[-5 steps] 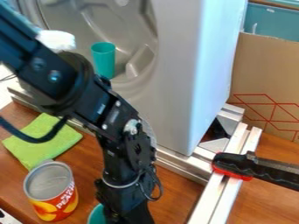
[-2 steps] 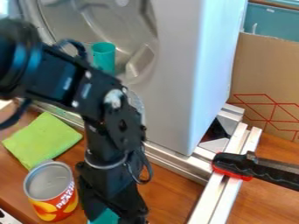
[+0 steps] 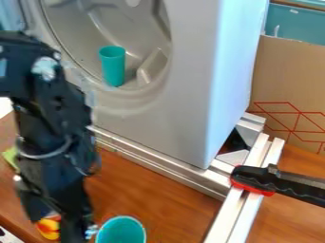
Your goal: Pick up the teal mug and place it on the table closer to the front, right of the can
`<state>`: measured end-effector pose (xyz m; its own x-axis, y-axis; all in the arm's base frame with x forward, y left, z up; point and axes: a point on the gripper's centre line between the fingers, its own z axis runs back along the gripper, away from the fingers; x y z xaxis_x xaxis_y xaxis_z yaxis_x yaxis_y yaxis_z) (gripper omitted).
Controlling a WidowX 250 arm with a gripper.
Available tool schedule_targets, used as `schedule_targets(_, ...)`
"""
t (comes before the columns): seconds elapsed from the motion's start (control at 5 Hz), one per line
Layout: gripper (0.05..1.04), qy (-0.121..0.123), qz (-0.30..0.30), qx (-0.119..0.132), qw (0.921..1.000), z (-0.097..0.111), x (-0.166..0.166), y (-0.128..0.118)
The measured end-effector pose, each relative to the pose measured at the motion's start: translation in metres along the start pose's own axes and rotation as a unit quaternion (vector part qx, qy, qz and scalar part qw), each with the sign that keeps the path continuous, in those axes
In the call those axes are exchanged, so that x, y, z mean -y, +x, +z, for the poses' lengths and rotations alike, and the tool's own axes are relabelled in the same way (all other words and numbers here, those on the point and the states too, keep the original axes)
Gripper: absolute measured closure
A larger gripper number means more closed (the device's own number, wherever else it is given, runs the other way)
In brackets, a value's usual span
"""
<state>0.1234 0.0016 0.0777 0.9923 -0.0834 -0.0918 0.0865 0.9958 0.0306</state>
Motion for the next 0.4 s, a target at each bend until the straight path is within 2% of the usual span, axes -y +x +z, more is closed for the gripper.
schedule_targets(0.2,0.083,0.015,0.0,-0.027,0.9995,0.0005,-0.0052,-0.0104)
schedule_targets(0.4,0.083,0.015,0.0,-0.027,0.9995,0.0006,-0.0054,-0.0106)
